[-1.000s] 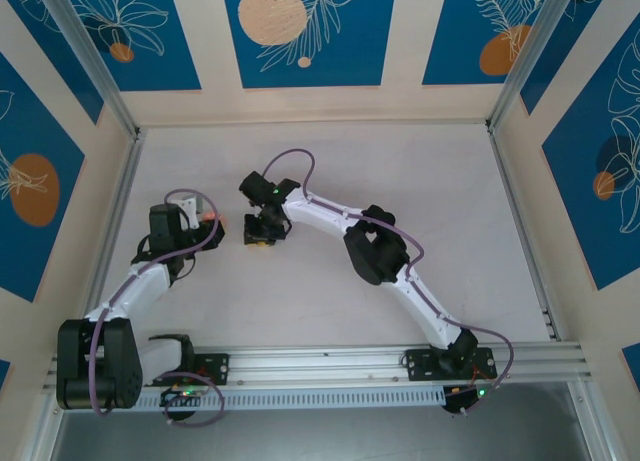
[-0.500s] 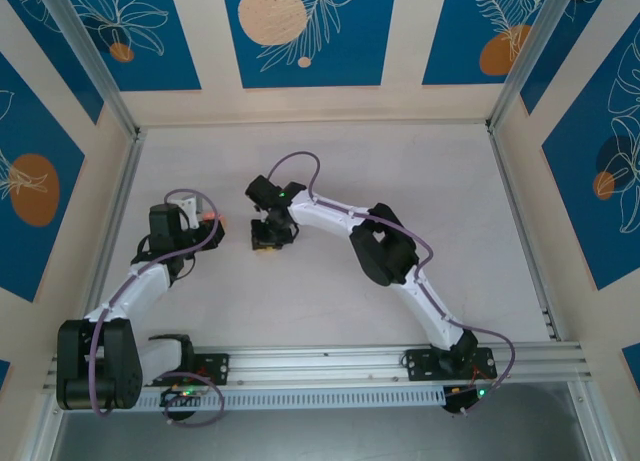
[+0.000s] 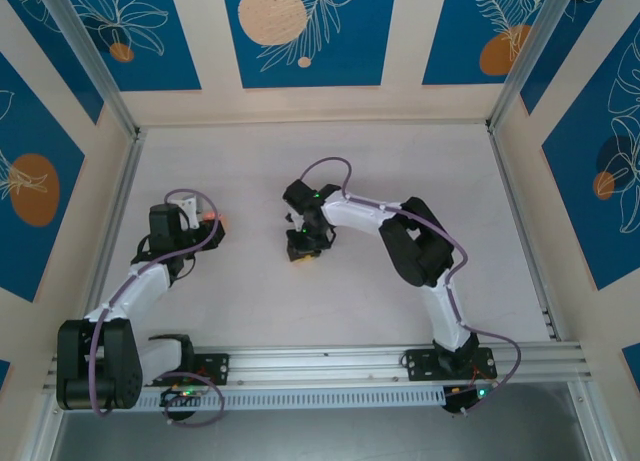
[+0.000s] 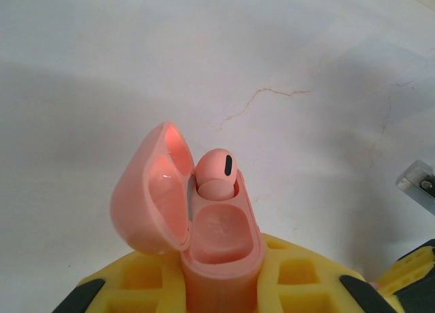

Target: Insert wireless bluetooth earbuds into charging case

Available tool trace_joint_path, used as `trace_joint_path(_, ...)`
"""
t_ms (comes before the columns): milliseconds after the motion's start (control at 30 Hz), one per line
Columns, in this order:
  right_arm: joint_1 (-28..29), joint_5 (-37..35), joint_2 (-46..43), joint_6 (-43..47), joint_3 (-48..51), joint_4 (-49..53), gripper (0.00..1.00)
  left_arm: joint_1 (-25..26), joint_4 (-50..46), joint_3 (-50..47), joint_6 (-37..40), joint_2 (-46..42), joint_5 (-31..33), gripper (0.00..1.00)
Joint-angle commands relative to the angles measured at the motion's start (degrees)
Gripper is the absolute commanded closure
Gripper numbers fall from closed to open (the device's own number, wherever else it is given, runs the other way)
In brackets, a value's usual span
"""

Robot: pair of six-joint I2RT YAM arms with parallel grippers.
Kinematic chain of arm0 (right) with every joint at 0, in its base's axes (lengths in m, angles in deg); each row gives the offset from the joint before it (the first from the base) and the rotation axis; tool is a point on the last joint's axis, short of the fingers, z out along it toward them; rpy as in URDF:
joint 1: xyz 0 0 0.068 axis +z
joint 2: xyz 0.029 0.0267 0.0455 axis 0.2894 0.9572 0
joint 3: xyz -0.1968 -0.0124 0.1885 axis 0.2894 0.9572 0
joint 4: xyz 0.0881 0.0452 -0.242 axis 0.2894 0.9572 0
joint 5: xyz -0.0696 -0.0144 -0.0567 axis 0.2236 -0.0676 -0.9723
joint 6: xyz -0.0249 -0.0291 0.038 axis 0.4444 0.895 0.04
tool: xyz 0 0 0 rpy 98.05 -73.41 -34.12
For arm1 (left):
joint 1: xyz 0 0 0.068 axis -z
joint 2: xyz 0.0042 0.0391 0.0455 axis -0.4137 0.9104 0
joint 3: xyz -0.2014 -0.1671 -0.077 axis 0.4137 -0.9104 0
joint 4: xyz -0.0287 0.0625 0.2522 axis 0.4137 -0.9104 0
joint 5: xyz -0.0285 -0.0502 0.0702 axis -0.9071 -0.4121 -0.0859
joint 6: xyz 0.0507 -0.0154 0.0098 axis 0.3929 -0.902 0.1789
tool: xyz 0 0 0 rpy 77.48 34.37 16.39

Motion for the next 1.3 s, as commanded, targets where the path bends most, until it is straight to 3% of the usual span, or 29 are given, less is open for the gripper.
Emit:
trace_joint_path(0, -1.9, 3.0, -2.8, 7.9, 3.0, 3.6, 0.76, -0.8, 0.5, 1.6, 0.2, -0.6, -1.9, 0.82)
trace_joint_path(300, -4.1, 2.5, -5.0, 12.0, 0.0, 8.6, 0.59, -0.8, 0.0, 2.1, 0.3, -0.6, -1.9, 0.83)
trace_joint_path(433, -4.3, 0.8, -7.1, 7.2, -3.0, 11.6, 0.58, -0.8, -0.4, 2.6, 0.6, -0.6, -1.8, 0.82)
trace_joint_path(733, -0.1, -10.6, -3.4, -7.2, -11.8, 21.7, 0.58, -0.7, -0.6, 2.9, 0.8, -0.6, -1.6, 0.83)
trace_joint_path(1267, 2.1, -11.3, 6.6, -9.4, -16.9, 22.0, 0.56, -0.8, -0.6, 2.7, 0.9, -0.8, -1.9, 0.83)
